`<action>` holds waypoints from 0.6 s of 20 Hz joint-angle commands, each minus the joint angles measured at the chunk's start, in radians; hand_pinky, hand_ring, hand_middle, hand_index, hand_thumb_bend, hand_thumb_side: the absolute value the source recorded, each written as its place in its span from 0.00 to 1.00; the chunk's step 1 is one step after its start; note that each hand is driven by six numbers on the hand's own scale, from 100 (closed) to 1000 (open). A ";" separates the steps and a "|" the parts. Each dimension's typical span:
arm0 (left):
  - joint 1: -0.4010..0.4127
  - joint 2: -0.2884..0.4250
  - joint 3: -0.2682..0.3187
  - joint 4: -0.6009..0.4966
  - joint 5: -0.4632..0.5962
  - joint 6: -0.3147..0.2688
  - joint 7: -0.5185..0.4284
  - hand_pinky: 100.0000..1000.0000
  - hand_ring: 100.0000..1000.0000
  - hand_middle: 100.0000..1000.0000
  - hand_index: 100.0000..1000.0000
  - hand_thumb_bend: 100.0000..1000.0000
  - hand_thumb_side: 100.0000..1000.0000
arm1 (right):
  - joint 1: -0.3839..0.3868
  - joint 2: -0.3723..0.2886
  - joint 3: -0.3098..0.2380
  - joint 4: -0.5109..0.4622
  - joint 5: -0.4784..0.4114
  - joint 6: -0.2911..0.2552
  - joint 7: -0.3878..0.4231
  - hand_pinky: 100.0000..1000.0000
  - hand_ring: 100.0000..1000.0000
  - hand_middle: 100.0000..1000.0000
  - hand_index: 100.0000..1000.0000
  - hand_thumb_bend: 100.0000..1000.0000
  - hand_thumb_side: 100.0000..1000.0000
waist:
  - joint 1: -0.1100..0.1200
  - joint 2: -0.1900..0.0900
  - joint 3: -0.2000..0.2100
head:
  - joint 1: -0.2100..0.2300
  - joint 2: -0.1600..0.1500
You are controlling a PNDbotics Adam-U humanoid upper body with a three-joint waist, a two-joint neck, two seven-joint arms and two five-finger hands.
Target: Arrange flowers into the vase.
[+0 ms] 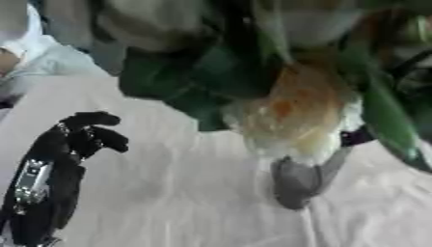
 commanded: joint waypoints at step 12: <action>-0.001 0.003 -0.009 -0.013 -0.004 0.002 -0.007 0.54 0.56 0.64 0.76 0.01 1.00 | -0.039 -0.031 -0.024 0.074 -0.094 -0.023 0.098 0.74 0.80 0.69 0.84 0.00 1.00 | -0.019 -0.005 -0.001 | 0.004 -0.002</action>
